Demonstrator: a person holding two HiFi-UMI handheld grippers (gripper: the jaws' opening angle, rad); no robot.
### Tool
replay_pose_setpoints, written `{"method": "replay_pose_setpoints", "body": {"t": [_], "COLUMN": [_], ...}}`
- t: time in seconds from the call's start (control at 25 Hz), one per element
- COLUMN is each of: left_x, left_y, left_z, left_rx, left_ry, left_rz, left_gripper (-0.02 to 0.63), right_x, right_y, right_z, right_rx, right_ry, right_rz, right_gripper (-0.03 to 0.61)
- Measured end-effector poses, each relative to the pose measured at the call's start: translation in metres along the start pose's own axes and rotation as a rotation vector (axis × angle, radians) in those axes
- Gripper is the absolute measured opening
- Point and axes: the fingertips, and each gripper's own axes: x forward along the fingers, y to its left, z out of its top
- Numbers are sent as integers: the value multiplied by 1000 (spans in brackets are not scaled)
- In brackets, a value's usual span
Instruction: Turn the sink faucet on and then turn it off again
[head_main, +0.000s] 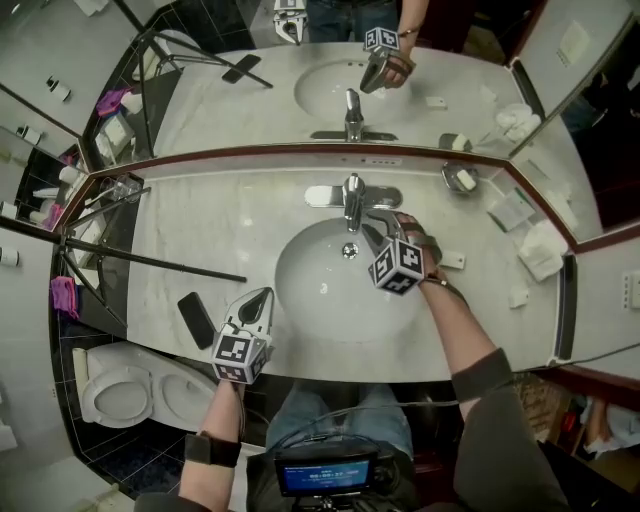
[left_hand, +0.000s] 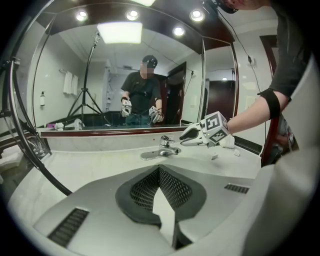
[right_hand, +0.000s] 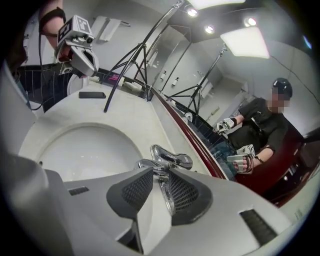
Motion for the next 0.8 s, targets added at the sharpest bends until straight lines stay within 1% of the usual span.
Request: {"method": "replay_pose_setpoints", "body": {"t": [0.08,0.24,0.32,0.52,0.64,0.8], "left_x": [-5,-11,-14,-21,-25,-30], "left_y": [0,-3,-5,-6,-6,-9], "left_z": [5,16,20,28,30,32], "left_rx": [-7,-15,-14,-22,-28,-35], "left_ry": [-12,-37,-47,-72,-80,-89], "left_rz": [4,6,8,8,5,-3], "left_gripper": [1,1,1,1,1,1], "right_x": [-19,-61,-80,-132,-150,-177], "right_y": [3,4,5,-1,9,25], "right_z": [-1,-7,-13,-21,-38,-43], "right_rx": [74,266,372,607,711,852], "right_ry": [-9,-28,-37,-65,-80,-117], "right_rz": [-11,-26,-30,-86,-110,-122], "right_gripper": [102,29,17,17,17,17]}}
